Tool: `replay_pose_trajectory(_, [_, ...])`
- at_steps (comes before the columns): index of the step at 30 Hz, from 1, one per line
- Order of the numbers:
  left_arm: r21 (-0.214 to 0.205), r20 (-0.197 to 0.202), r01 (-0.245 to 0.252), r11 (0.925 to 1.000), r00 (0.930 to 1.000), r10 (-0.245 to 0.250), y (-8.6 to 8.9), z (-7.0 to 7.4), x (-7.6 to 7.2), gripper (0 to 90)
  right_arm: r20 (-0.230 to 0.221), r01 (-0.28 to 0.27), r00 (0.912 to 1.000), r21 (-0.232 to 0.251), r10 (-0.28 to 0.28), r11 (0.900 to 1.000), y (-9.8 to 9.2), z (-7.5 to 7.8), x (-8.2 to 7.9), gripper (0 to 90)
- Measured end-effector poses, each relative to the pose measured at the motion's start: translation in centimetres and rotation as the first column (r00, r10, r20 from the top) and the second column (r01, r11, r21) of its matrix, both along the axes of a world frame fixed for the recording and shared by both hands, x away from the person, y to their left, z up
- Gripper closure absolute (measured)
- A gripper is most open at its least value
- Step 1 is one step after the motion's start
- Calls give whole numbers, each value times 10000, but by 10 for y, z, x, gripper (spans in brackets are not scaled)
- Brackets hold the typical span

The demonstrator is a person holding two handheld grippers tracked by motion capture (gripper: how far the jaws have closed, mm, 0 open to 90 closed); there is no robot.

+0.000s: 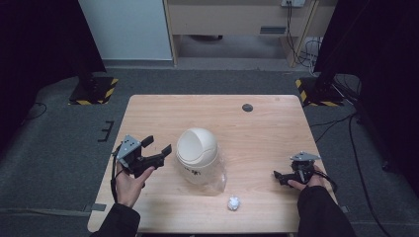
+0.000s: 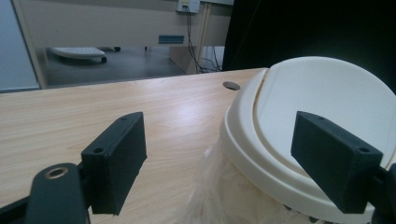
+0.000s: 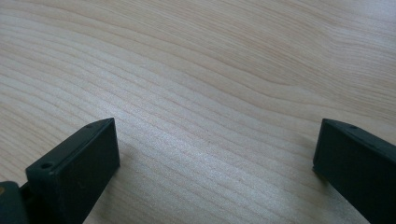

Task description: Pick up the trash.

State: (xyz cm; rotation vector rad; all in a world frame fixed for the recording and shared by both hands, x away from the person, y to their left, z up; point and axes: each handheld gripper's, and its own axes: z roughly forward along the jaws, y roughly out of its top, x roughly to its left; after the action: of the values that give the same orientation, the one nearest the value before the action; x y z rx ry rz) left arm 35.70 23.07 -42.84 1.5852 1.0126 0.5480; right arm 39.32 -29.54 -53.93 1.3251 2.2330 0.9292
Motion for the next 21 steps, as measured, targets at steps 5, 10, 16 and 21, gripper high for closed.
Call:
replay_pose_trajectory(5, [253,-68,209,9995,9998,-207,-12,-2,5,176,-3,-17,10000,-9,17,10000,0,0,0,6])
replay_pose_trajectory(10, [549,-170,563,9969,9983,-555,-25,-5,9,178,-1,-22,10000,-11,22,10000,0,0,0,6])
replay_pose_trajectory(16, [800,-375,726,9941,9969,-698,-34,-9,12,177,-3,-26,10000,-3,26,10000,0,0,0,6])
replay_pose_trajectory(21, [1045,-587,839,9910,9952,-780,-41,-10,18,175,-2,-26,10000,-4,26,10000,0,0,0,6])
